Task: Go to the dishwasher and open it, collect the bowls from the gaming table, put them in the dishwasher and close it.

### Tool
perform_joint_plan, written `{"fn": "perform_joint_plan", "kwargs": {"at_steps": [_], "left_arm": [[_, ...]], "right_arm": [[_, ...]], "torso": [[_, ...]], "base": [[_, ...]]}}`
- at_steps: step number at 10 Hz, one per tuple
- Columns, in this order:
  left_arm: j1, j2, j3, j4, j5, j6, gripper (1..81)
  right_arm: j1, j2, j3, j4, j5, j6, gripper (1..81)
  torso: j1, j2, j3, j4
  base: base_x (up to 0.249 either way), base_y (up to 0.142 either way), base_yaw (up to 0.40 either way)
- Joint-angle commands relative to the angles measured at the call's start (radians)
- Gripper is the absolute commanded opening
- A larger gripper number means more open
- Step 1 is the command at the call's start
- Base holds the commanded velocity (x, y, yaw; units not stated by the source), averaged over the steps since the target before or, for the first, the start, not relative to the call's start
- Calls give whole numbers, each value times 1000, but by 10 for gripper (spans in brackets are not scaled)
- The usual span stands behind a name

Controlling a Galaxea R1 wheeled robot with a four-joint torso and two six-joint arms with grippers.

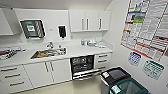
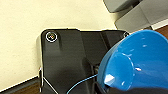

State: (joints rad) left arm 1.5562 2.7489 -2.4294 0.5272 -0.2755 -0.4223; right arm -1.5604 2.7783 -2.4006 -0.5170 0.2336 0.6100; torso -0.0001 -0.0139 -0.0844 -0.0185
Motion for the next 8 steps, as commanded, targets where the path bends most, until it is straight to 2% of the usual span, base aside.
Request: {"fn": "perform_joint_plan", "kwargs": {"at_steps": [1,8], "left_arm": [[-24,-17,6,4,29,-1,10],[-26,-20,6,5,15,-3,10]], "right_arm": [[35,-21,9,-11,-39,-1,10],[39,-20,11,-11,-40,-1,10]], "torso": [[0,0,0,0],[0,0,0,0]], "base": [[102,0,0],[100,0,0]]}}
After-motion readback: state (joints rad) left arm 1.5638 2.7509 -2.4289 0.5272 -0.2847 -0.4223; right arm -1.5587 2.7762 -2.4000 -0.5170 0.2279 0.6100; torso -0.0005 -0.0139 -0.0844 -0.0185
